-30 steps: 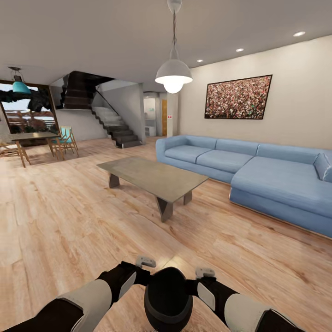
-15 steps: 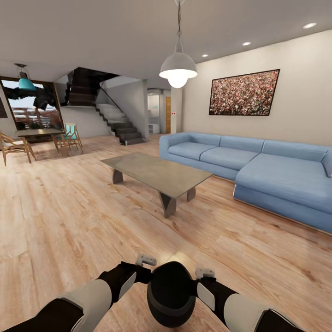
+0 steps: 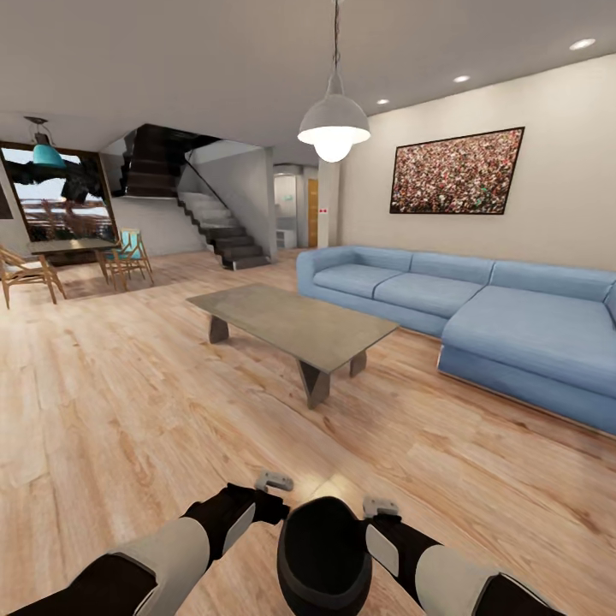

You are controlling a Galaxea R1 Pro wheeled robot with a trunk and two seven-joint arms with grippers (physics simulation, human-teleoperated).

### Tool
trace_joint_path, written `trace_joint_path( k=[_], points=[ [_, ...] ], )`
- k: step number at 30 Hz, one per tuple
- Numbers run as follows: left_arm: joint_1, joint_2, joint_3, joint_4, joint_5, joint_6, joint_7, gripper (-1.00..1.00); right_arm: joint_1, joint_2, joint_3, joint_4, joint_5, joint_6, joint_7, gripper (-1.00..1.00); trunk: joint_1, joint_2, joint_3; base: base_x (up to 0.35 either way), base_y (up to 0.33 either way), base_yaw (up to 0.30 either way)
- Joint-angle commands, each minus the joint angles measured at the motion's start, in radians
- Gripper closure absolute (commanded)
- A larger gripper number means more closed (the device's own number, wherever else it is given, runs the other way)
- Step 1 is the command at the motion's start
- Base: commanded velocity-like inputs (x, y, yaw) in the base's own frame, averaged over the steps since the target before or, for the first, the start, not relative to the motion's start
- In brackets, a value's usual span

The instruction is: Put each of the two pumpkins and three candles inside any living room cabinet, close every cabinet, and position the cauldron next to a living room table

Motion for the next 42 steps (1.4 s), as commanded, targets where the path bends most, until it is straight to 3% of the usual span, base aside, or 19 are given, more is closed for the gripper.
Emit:
trace_joint_path(
  k=[1,5,10,24,42],
  points=[
    [0.0,0.0,-0.008,-0.002,0.008,0.005,-0.002,-1.0,0.0,0.0,0.008,-0.002,-0.008,0.004,-0.006,-1.0,0.0,0.0,-0.001,0.053,0.009,0.0],
    [0.0,0.0,-0.008,-0.002,0.008,0.004,-0.003,-1.0,-0.001,0.001,0.008,-0.002,-0.008,0.002,-0.006,-1.0,0.0,0.0,-0.001,0.012,0.002,0.0],
    [0.0,0.0,-0.008,-0.003,0.008,0.004,-0.003,-1.0,-0.001,0.001,0.008,-0.002,-0.008,0.001,-0.006,-1.0,0.019,-0.035,-0.017,0.0,0.0,0.001],
    [0.0,0.0,-0.008,-0.002,0.008,0.004,-0.003,-1.0,-0.001,0.001,0.007,-0.002,-0.008,0.007,-0.006,-1.0,0.073,-0.133,-0.079,0.0,0.0,0.027],
    [0.0,0.0,-0.008,-0.002,0.008,0.003,-0.003,-1.0,0.0,0.001,0.01,-0.002,-0.008,-0.001,-0.005,-1.0,0.073,-0.133,-0.089,0.0,0.0,0.0]
  ],
)
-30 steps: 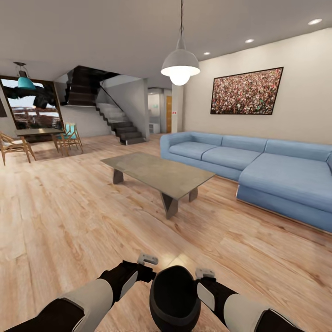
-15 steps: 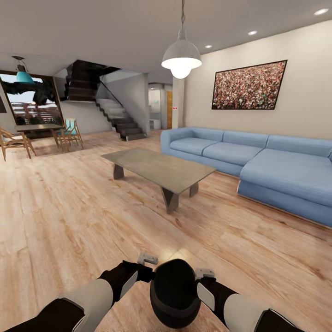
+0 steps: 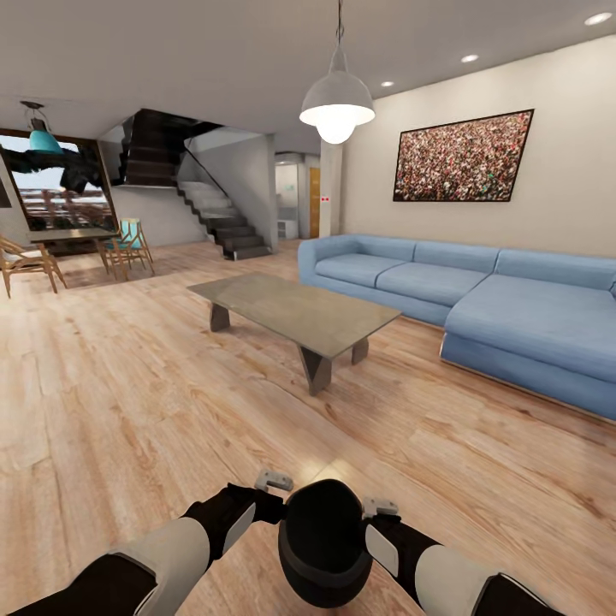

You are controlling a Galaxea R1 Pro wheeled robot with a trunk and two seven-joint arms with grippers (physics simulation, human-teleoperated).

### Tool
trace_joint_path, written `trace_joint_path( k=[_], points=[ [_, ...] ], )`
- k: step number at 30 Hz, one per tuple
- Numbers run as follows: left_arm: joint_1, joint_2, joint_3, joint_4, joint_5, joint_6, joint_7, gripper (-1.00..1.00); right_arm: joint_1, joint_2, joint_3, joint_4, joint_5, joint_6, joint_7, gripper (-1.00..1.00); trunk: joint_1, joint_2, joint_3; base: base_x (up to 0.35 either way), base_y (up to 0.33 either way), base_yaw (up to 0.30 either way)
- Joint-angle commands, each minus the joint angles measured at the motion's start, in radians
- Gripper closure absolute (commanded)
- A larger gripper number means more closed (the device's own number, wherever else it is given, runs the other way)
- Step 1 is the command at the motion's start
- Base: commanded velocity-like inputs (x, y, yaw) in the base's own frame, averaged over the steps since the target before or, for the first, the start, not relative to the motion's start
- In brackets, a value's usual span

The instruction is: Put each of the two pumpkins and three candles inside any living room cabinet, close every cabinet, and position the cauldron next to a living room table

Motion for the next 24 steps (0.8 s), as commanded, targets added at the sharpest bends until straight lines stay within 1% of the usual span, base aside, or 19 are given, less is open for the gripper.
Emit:
trace_joint_path(
  k=[1,9,14,24],
  points=[
    [0.0,0.0,-0.008,-0.002,0.008,0.005,-0.001,-1.0,0.0,0.0,0.008,-0.002,-0.008,0.004,-0.006,-1.0,0.0,0.0,-0.001,0.0,0.0,0.0],
    [0.0,0.0,-0.008,-0.002,0.008,0.006,-0.001,-1.0,0.0,0.0,0.007,-0.002,-0.007,0.004,-0.007,-1.0,0.0,0.0,-0.001,0.0,0.0,0.0],
    [0.0,0.0,-0.008,-0.002,0.008,0.006,-0.001,-1.0,0.0,0.0,0.007,-0.002,-0.007,0.004,-0.008,-1.0,0.0,0.0,-0.007,0.0,0.0,0.0],
    [0.0,0.0,-0.008,-0.002,0.008,0.006,-0.001,-1.0,0.0,0.0,0.007,-0.002,-0.008,0.004,-0.008,-1.0,0.0,0.0,-0.009,0.206,0.052,0.0]
  ],
)
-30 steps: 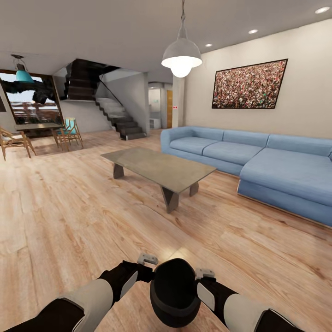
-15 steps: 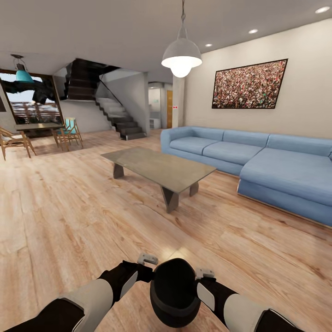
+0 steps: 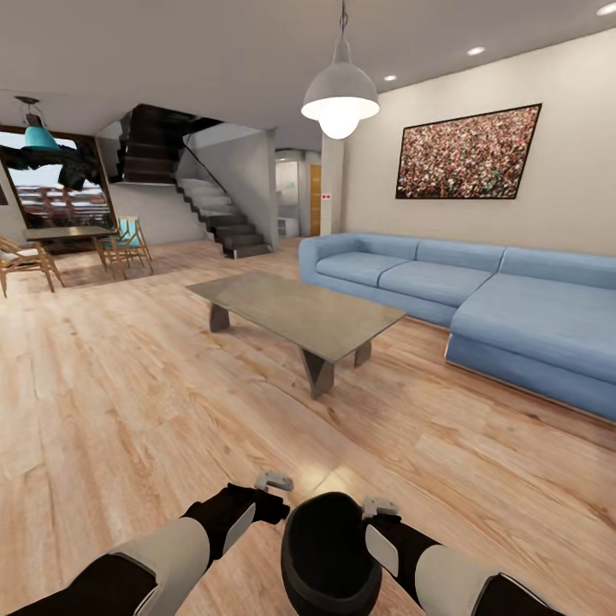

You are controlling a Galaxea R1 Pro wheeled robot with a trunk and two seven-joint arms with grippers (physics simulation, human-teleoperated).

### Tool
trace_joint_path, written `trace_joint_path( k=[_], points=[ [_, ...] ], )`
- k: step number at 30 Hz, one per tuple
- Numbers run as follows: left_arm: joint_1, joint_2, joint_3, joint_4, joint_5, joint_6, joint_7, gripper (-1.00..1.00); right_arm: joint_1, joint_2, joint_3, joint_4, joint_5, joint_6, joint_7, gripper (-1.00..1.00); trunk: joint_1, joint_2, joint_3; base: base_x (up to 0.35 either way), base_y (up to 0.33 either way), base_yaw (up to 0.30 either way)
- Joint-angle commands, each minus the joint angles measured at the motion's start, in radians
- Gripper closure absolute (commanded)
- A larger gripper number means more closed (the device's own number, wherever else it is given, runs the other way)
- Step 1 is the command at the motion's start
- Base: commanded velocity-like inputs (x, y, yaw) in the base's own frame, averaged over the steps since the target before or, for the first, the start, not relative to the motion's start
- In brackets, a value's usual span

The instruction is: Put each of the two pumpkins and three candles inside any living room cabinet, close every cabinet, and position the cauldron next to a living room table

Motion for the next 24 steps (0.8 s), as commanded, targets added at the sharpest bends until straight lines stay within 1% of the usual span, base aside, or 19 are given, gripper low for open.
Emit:
trace_joint_path(
  k=[1,5,9,13,24],
  points=[
    [0.0,0.0,-0.008,-0.002,0.008,0.005,-0.001,-1.0,0.0,0.0,0.008,-0.002,-0.008,0.005,-0.006,-1.0,0.0,0.0,-0.001,0.079,0.012,-0.005],
    [0.0,0.0,-0.008,-0.002,0.008,0.005,-0.001,-1.0,0.0,0.0,0.008,-0.002,-0.008,0.005,-0.007,-1.0,0.0,0.0,-0.001,0.031,0.005,-0.077],
    [0.0,-0.001,-0.008,-0.002,0.008,0.005,-0.001,-1.0,0.0,0.0,0.008,-0.002,-0.008,0.005,-0.008,-1.0,0.0,0.0,-0.001,0.041,0.014,-0.216],
    [0.0,-0.001,-0.008,-0.002,0.008,0.005,-0.001,-1.0,0.0,0.0,0.008,-0.001,-0.008,0.005,-0.008,-1.0,0.0,0.0,-0.001,0.152,0.092,-0.182],
    [0.0,-0.004,-0.008,-0.002,0.008,0.005,-0.002,-1.0,0.0,0.0,0.008,-0.002,-0.008,0.005,-0.008,-1.0,0.0,0.0,-0.001,0.02,0.013,-0.016]
  ],
)
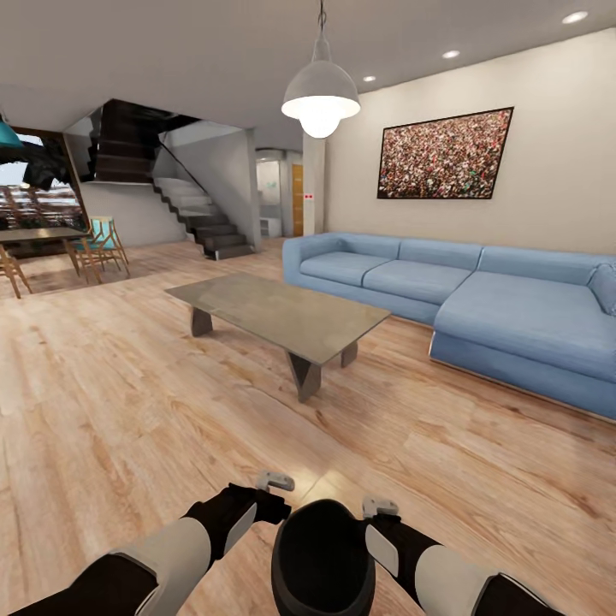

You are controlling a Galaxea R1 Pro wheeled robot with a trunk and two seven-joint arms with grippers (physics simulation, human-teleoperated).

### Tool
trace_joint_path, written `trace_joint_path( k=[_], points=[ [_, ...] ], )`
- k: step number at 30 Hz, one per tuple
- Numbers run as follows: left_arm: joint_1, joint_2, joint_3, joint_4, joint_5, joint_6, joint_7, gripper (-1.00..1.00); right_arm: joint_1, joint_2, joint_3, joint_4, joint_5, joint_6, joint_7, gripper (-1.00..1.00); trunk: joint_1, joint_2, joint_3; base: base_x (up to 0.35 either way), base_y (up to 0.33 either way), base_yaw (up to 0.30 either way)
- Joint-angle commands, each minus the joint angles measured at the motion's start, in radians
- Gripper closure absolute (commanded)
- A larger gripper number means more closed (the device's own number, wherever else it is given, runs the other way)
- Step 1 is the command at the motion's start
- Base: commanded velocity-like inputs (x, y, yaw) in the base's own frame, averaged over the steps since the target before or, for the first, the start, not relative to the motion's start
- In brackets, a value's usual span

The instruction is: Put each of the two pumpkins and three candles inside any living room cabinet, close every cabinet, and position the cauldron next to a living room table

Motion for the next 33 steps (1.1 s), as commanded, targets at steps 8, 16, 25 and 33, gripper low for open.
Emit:
trace_joint_path(
  k=[8,16,25,33],
  points=[
    [0.0,-0.001,-0.008,-0.002,0.008,0.005,-0.046,-1.0,0.0,0.001,0.008,-0.001,-0.006,0.006,-0.006,-1.0,0.015,-0.028,-0.014,0.0,0.0,0.0],
    [0.0,-0.001,-0.009,-0.001,0.007,0.006,-0.058,-1.0,0.0,0.0,0.009,-0.001,-0.006,0.006,-0.006,-1.0,0.046,-0.084,-0.039,0.0,0.0,0.0],
    [0.0,-0.001,-0.01,0.0,0.005,0.007,-0.059,-1.0,0.0,0.0,0.008,0.021,-0.006,0.006,-0.007,-1.0,0.05,-0.087,-0.073,0.0,0.0,0.0],
    [0.0,0.0,-0.01,0.0,0.004,0.007,-0.058,-1.0,0.0,0.0,0.008,0.022,-0.006,0.006,-0.008,-1.0,0.05,-0.087,-0.077,0.0,0.0,0.0]
  ],
)
